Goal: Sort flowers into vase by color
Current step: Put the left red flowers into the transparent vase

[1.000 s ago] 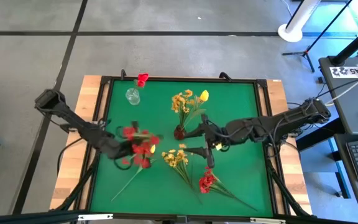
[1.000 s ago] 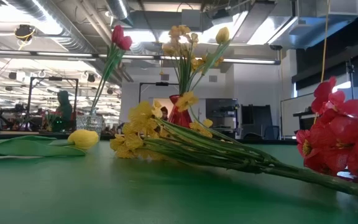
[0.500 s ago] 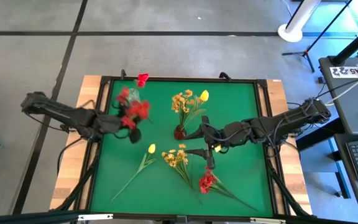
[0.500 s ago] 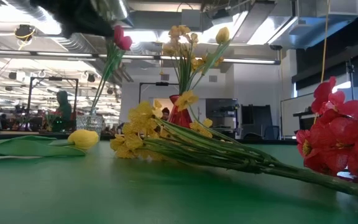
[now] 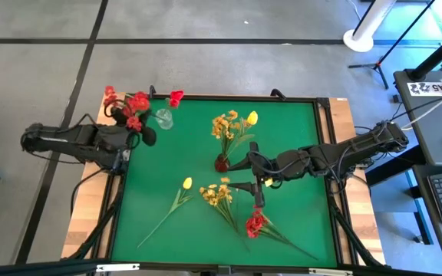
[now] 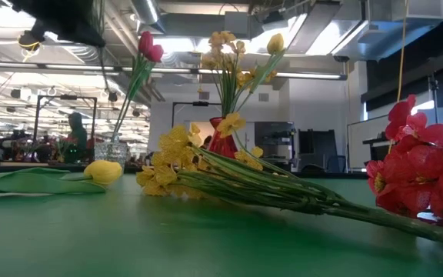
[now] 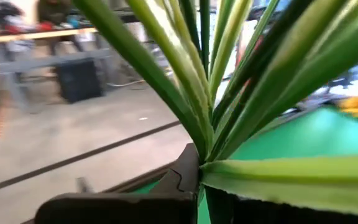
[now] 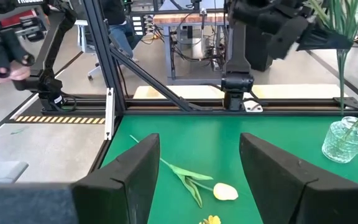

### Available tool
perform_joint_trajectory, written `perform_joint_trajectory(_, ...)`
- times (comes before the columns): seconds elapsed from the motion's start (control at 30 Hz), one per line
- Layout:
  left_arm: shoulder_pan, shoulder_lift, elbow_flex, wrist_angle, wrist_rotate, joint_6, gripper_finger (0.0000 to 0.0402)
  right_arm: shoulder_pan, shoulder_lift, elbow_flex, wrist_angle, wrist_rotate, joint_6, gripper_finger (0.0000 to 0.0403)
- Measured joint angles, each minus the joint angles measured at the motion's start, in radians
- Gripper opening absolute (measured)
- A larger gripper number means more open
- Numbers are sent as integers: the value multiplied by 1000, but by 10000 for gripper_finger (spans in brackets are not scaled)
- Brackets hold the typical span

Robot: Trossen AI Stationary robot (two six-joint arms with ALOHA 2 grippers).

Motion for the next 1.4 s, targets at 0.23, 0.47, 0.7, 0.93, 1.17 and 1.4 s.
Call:
perform_joint_trajectory(0.23, 149, 19, 0, -37, 15, 17, 2, 0, 1, 0, -5, 0, 0, 220)
perform_joint_trajectory(0.47, 276, 77, 0, 19, 114, 95, 2, -2, 1, 0, -4, 0, -7, 220)
perform_joint_trajectory(0.7, 363, 172, 0, 165, 227, 205, 2, -2, 2, 0, -5, 0, -7, 220)
perform_joint_trajectory(0.93, 461, 254, 0, 175, 318, 206, 2, -2, 3, -2, -22, 0, -7, 220)
perform_joint_trajectory(1.17, 520, 313, 0, 176, 385, 204, 9, -2, 3, -2, -21, 0, -7, 220)
perform_joint_trajectory(1.4, 533, 318, 0, 173, 431, 202, 92, -2, 3, -2, -21, 0, -7, 220)
